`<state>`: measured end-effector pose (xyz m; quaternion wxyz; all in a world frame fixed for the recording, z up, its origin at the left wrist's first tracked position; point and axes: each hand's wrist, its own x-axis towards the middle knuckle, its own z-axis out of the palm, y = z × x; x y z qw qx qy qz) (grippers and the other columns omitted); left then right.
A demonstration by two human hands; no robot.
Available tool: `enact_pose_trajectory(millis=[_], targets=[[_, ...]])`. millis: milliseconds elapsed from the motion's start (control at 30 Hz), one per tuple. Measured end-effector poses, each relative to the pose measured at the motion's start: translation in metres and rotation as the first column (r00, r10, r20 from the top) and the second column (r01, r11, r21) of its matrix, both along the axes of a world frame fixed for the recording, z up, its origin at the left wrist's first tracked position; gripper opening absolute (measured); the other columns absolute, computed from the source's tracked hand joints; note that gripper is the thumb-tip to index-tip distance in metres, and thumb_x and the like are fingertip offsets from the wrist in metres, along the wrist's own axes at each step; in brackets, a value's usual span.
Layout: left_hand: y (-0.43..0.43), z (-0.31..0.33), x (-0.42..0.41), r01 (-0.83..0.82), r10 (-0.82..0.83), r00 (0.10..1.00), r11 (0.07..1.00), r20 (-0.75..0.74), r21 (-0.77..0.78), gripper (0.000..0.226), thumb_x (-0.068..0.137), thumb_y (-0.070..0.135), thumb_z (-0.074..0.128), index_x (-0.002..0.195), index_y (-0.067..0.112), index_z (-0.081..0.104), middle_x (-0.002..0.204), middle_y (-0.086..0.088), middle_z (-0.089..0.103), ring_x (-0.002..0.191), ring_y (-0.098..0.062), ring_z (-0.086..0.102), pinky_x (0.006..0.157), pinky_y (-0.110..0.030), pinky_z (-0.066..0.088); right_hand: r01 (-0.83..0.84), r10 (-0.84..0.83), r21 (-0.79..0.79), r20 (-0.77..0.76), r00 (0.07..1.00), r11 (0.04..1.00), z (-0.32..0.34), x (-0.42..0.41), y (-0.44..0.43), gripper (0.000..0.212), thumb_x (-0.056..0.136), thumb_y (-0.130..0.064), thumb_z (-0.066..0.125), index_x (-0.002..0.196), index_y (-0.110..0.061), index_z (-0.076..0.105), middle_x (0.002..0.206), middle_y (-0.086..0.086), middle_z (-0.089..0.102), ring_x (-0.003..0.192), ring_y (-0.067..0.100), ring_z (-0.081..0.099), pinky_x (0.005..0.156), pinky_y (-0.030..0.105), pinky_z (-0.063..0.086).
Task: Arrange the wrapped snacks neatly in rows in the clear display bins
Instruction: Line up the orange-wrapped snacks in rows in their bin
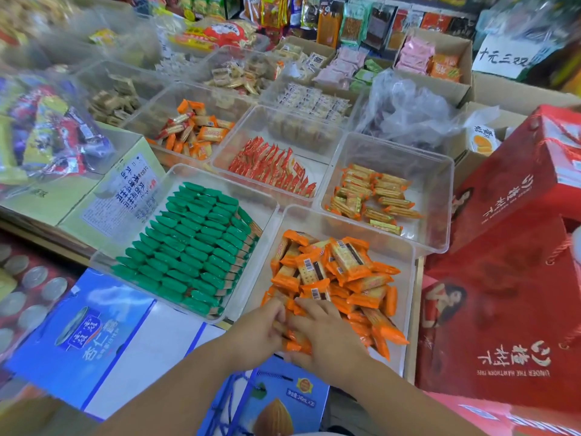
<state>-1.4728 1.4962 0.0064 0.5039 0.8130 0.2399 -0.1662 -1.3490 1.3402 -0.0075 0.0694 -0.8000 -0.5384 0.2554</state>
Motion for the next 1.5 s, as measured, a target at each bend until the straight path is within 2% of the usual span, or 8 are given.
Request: enact_pose_trajectory(millis=[333, 533, 700, 867, 1000, 1233, 1367, 1500], targets=[[-0.019, -0.02, -0.007, 0.159, -0.174, 0.985, 0.926, 0.014, 0.342, 0.038, 0.095, 0.041, 0.051, 0.133, 0.041, 0.048, 0.118, 0.016, 0.058, 0.103, -0.007, 0.054, 0.089, -0.034, 0.05, 0.072, -0.076, 0.028, 0.177, 0.981, 0.997, -0.007, 0.012, -0.015, 0.041, 0.096, -0.025, 0.055, 0.134, -0.033, 0.045, 0.162, 0.0, 0.022, 0.135, 0.03, 0.04, 0.085, 0.037, 0.054], [-0.016, -0.025, -0.001, 0.217, -0.226, 0.974, 0.909, -0.015, 0.356, 0.04, 0.103, 0.042, 0.047, 0.143, 0.036, 0.052, 0.138, 0.01, 0.05, 0.122, -0.014, 0.05, 0.103, -0.032, 0.042, 0.293, -0.295, 0.259, -0.033, 0.955, 0.92, 0.037, 0.031, -0.011, 0.03, 0.086, -0.043, 0.062, 0.114, -0.036, 0.059, 0.112, -0.011, 0.054, 0.089, 0.012, 0.059, 0.069, 0.03, 0.051], [-0.013, -0.02, 0.019, 0.264, -0.21, 0.96, 0.904, -0.187, 0.337, 0.036, 0.091, 0.053, 0.06, 0.122, 0.034, 0.056, 0.125, 0.008, 0.049, 0.105, -0.016, 0.054, 0.092, -0.036, 0.047, 0.463, -0.497, 0.466, -0.056, 0.866, 0.754, 0.067, 0.09, -0.016, 0.033, 0.084, -0.035, 0.076, 0.114, -0.029, 0.062, 0.111, -0.01, 0.057, 0.099, 0.007, 0.057, 0.077, 0.022, 0.047], [-0.009, -0.021, 0.035, 0.338, -0.26, 0.929, 0.885, -0.264, 0.32, 0.045, 0.088, 0.05, 0.069, 0.128, 0.032, 0.057, 0.128, 0.003, 0.05, 0.109, -0.017, 0.053, 0.091, -0.03, 0.044, 0.521, -0.531, 0.107, 0.123, 0.838, 0.847, 0.053, 0.119, -0.021, 0.066, 0.09, -0.028, 0.069, 0.149, -0.032, 0.04, 0.156, 0.011, 0.029, 0.143, 0.033, 0.032, 0.111, 0.044, 0.038], [-0.006, -0.019, 0.04, 0.386, -0.297, 0.91, 0.861, -0.289, 0.331, 0.04, 0.094, 0.036, 0.067, 0.133, 0.035, 0.058, 0.133, 0.0, 0.05, 0.116, -0.022, 0.054, 0.097, -0.032, 0.045, 0.512, -0.556, 0.218, 0.267, 0.787, 0.831, 0.043, 0.098, -0.028, 0.069, 0.085, -0.031, 0.07, 0.148, -0.031, 0.044, 0.16, 0.015, 0.025, 0.149, 0.036, 0.02, 0.117, 0.051, 0.029], [0.016, -0.005, 0.024, 0.359, -0.323, 0.932, 0.884, -0.166, 0.299, 0.036, 0.098, 0.012, 0.056, 0.127, 0.032, 0.065, 0.13, 0.002, 0.051, 0.12, -0.019, 0.051, 0.099, -0.027, 0.039, 0.255, -0.322, 0.404, 0.106, 0.941, 0.879, 0.029, 0.035, -0.035, 0.042, 0.083, -0.022, 0.075, 0.125, -0.024, 0.067, 0.138, 0.001, 0.055, 0.129, 0.028, 0.049, 0.1, 0.048, 0.047], [0.024, 0.015, 0.009, 0.319, -0.321, 0.946, 0.889, -0.051, 0.329, 0.042, 0.097, 0.01, 0.055, 0.127, 0.038, 0.064, 0.127, 0.01, 0.054, 0.117, -0.01, 0.05, 0.089, -0.016, 0.038, 0.192, -0.164, 0.309, -0.115, 0.98, 0.932, 0.022, 0.018, -0.021, 0.037, 0.094, -0.022, 0.06, 0.131, -0.029, 0.061, 0.129, -0.008, 0.06, 0.116, 0.014, 0.057, 0.088, 0.017, 0.042], [0.033, 0.035, -0.014, 0.204, -0.246, 0.966, 0.914, 0.077, 0.351, 0.044, 0.096, 0.004, 0.058, 0.128, 0.033, 0.065, 0.118, 0.01, 0.056, 0.11, -0.007, 0.052, 0.094, -0.021, 0.041, 0.046, 0.004, 0.2, -0.242, 0.97, 0.979, 0.009, 0.007, 0.016, 0.046, 0.1, -0.03, 0.052, 0.146, -0.03, 0.045, 0.14, -0.005, 0.052, 0.124, 0.014, 0.049, 0.099, 0.027, 0.043]])
